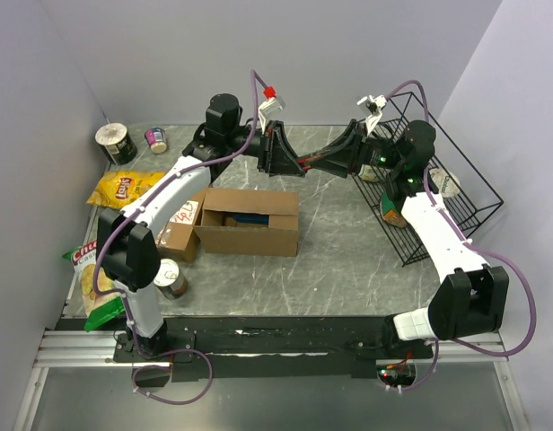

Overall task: Unpack the express box
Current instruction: Cut the express box at the center of the board.

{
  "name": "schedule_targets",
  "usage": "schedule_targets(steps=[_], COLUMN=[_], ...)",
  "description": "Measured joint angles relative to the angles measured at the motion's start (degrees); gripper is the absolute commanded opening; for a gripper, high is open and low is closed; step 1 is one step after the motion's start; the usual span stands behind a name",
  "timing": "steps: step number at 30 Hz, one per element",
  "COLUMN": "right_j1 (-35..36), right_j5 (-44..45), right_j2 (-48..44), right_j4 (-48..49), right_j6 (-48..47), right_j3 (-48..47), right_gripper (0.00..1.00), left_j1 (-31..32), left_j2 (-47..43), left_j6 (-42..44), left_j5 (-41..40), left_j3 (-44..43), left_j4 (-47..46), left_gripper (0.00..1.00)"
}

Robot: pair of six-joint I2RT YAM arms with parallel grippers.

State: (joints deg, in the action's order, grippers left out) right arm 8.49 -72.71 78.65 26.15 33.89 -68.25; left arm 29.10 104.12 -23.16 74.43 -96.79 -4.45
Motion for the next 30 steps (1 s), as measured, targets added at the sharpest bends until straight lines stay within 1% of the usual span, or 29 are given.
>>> schedule_targets(steps=[2, 3, 4, 5, 6, 8, 9, 10, 12, 13, 14, 16, 17, 18, 19, 21, 25, 28, 30], right_j1=[0.0, -0.1, -0.1, -0.2, -0.2, -0.3, -0.3, -0.3, -0.2, -0.2, -0.3, -0.6, -0.6, -0.7, -0.7, -0.7, -0.7, -0.7, -0.8], right_j5=[0.0, 0.2, 0.4, 0.1, 0.0, 0.2, 0.3, 1.3, 4.7, 7.1, 8.9, 13.6, 15.8, 18.4, 20.9, 24.2, 28.6, 31.6, 33.9], right_j2=[0.1, 0.2, 0.4, 0.5, 0.5, 0.5, 0.5, 0.1, -0.8, -1.5, -2.3, -5.1, -6.7, -8.6, -10.4, -12.8, -14.0, -12.8, -13.0], right_j4=[0.2, 0.2, 0.3, 0.4, 0.4, -1.0, -3.1, -8.4, -16.5, -20.7, -23.9, -30.1, -31.4, -32.0, -32.7, -32.3, -30.9, -31.8, -32.0], right_j6=[0.1, 0.0, 0.1, 0.2, 0.0, -1.2, -2.6, -5.1, -10.5, -13.4, -16.0, -21.7, -23.5, -25.0, -26.1, -27.1, -27.2, -25.9, -24.6], right_j3=[0.0, 0.0, 0.0, 0.0, 0.0, -0.1, -0.4, -1.4, -3.3, -4.3, -4.8, -4.9, -4.2, -2.8, -1.4, 1.8, 10.1, 15.2, 17.3], right_gripper=[0.17, 0.00, 0.00, 0.00, 0.00, 0.00, 0.00, 0.00, 0.00, 0.00, 0.00, 0.00, 0.00, 0.00, 0.00, 0.00, 0.00, 0.00, 0.00], left_j1=[0.0, 0.0, 0.0, 0.0, 0.0, 0.1, 0.2, 0.2, 0.3, 0.3, 0.3, 0.3, 0.2, 0.2, 0.2, 0.2, 1.5, 4.0, 5.7], left_j2=[0.0, 0.0, 0.0, 0.0, 0.0, 0.0, 0.0, 0.0, 0.0, 0.0, -0.3, -1.4, -1.9, -2.8, -4.1, -6.6, -10.8, -12.7, -13.3], left_j6=[0.0, 0.0, 0.0, 0.2, 0.7, 2.9, 5.2, 8.2, 15.8, 20.0, 24.8, 34.7, 38.4, 42.8, 46.8, 52.5, 59.7, 62.8, 64.1], left_j5=[0.4, 0.3, 0.2, -0.1, -0.2, -1.3, -3.2, -5.4, -10.5, -13.7, -16.9, -23.4, -25.7, -28.5, -31.2, -35.5, -43.1, -48.5, -52.2], left_j3=[0.0, 0.0, -0.2, -0.3, -0.3, -0.8, -1.6, -2.4, -4.4, -5.4, -6.0, -5.7, -5.2, -4.0, -1.5, 3.6, 16.2, 24.6, 28.5], left_j4=[0.0, 0.2, 0.5, 0.9, 1.5, 4.0, 6.5, 9.7, 16.2, 19.6, 22.3, 28.5, 30.6, 32.5, 33.7, 35.8, 34.6, 31.2, 27.5], left_gripper=[0.01, 0.01, 0.07, 0.20, 0.46, 0.61, 0.71, 0.75, 0.81, 0.82, 0.84, 0.90, 0.92, 0.99, 0.97, 0.96, 0.97, 0.97, 0.96])
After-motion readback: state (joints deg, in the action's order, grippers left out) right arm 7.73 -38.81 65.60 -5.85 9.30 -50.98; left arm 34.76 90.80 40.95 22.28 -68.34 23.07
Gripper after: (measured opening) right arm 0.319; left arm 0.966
